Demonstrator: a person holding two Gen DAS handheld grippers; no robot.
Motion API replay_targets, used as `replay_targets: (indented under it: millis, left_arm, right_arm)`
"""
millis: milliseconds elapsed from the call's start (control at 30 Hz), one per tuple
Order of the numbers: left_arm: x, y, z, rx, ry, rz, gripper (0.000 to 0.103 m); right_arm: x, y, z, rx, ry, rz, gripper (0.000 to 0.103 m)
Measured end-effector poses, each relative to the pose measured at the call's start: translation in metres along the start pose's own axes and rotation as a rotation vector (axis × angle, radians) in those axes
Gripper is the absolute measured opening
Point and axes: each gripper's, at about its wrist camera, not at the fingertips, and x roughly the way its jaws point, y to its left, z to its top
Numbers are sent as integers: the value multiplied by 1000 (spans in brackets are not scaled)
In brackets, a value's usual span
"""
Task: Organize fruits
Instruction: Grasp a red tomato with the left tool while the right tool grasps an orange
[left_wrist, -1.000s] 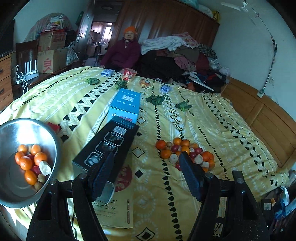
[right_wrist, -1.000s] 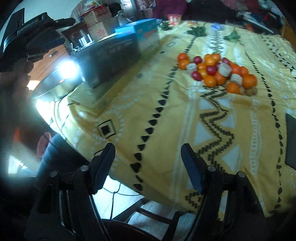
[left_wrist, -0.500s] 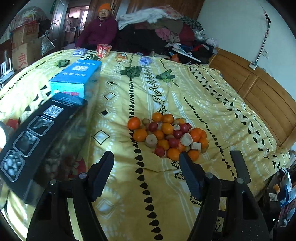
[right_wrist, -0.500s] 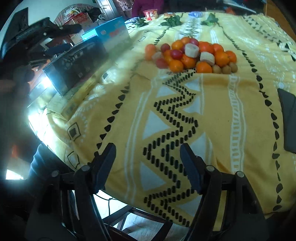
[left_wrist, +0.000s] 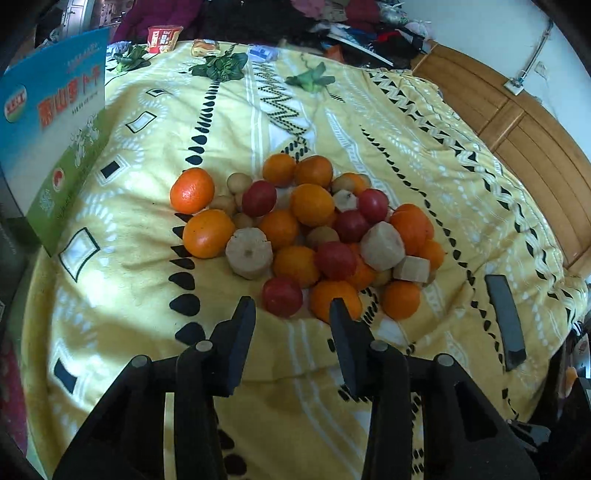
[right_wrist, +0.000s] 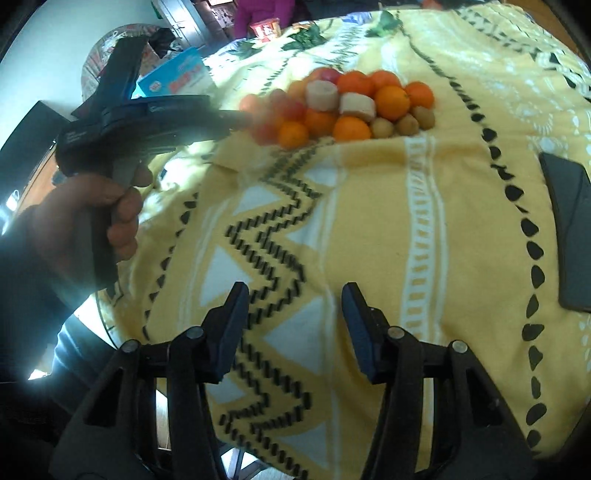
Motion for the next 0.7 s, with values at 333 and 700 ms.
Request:
replay_targets:
  millis: [333,700]
  left_arm:
    - [29,3,4,2,4,16,35]
    - [-32,21,-12,-29,-95,29,28]
  right_arm:
    - [-3,-5,15,-12,-25,9,52]
    - [23,20,93,-45,-97,62,41]
